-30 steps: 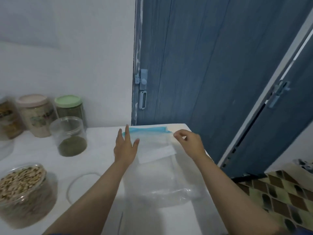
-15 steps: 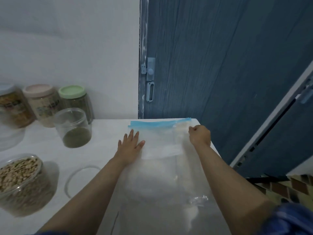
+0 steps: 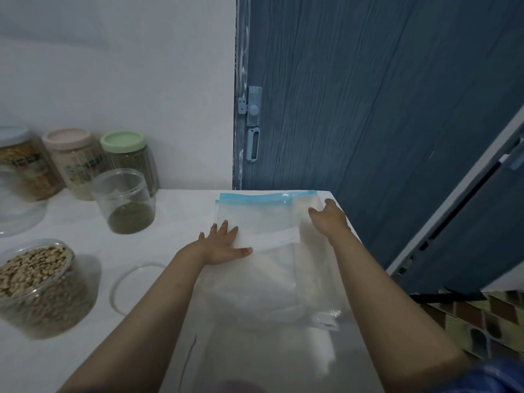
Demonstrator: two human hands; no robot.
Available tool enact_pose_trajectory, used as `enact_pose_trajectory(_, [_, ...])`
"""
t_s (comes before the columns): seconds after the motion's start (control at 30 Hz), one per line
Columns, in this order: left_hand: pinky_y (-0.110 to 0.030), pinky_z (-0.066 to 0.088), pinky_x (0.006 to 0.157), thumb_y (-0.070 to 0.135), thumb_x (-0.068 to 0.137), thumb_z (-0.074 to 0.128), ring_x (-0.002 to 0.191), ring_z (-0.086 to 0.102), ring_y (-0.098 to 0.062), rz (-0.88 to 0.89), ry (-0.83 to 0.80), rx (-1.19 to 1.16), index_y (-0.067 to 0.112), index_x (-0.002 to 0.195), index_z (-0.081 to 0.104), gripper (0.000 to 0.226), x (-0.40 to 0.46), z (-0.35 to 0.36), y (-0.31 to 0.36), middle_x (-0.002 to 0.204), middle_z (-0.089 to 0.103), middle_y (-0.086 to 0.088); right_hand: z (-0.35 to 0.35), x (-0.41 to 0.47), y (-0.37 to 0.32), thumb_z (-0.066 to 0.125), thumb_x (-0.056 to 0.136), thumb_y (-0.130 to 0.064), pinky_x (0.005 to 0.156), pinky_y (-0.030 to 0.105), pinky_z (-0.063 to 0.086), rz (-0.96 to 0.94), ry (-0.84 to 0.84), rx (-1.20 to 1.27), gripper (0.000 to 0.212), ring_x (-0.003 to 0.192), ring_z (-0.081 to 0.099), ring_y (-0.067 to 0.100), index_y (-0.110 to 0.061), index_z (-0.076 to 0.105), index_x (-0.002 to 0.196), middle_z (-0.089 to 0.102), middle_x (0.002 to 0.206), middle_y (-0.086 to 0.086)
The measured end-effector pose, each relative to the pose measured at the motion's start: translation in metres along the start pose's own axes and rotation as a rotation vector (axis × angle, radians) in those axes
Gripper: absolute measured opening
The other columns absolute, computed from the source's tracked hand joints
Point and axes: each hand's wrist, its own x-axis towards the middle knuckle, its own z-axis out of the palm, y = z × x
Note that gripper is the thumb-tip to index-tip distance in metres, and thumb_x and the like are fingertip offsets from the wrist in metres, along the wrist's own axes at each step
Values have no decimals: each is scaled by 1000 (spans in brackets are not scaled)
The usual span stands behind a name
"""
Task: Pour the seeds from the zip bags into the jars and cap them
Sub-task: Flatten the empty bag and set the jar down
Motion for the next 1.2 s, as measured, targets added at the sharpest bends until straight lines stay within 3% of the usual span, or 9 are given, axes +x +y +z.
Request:
enact_pose_trajectory(0.1, [-53,-3,122,68,97,28,152,-17,-29,-34,16,34,22,159,-5,83,-5,2,2,165,-21,-5,-16,-34,0,47,100,-39,114,48,29,-34,-63,-110,70,138,36,35,-30,10,158,41,151,6])
enact_pose_trajectory(0.43, [-54,-5,120,66,99,11,153,-12,-31,-97,80,2,24,159,-2,75,-67,29,34,166,-15,-4,8,-121,21,33,103,-51,117,52,16,-206,-120,-432,57,149,13,34,-40,14,156,8,166,3])
enact_pose_trajectory(0.63, [-52,-4,123,61,101,13,153,-14,-28,-103,214,8,25,159,-5,70,-58,81,17,166,-17,-5,25,-124,47,21,104,-54,118,55,8,-169,-87,-522,57,151,2,29,-35,15,157,8,166,6])
enact_pose_trajectory(0.83, [-49,-1,123,55,103,12,154,-10,-27,-126,407,63,25,159,2,64,-59,100,18,167,-9,-5,-2,-112,53,35,105,-41,107,48,32,-61,108,-246,53,138,30,36,-17,30,153,27,157,11])
enact_pose_trajectory(0.93, [-48,-2,124,53,104,14,154,-10,-25,-126,420,4,25,159,5,63,-58,100,17,167,-8,-4,-14,-103,70,48,98,-26,83,37,44,57,-38,-216,27,107,55,35,-13,60,119,51,128,17])
enact_pose_trajectory(1.0, [-47,-3,124,53,104,15,154,-10,-25,-123,425,-23,25,159,5,63,-58,99,17,167,-8,-4,-13,-105,76,46,88,-8,63,32,33,19,-21,-184,13,77,48,31,-10,51,76,52,91,14])
enact_pose_trajectory(1.03, [-47,-3,124,53,104,15,154,-10,-25,-123,424,-30,25,159,5,63,-58,99,17,167,-8,-4,-13,-104,78,43,87,-3,62,32,29,-6,13,-162,15,74,43,28,-8,44,73,48,82,13])
enact_pose_trajectory(1.13, [-46,-4,124,52,104,15,153,-11,-25,-122,423,-78,24,159,6,62,-59,97,18,167,-8,-4,-28,-110,66,38,99,-7,79,33,43,-76,107,-51,29,99,56,34,-5,66,108,63,107,13])
enact_pose_trajectory(1.2, [-46,-5,124,51,105,17,153,-12,-25,-116,421,-117,24,159,8,62,-59,95,18,167,-8,-4,-42,-115,58,38,105,-14,96,36,46,-122,178,-45,39,118,55,33,-12,55,140,58,133,12])
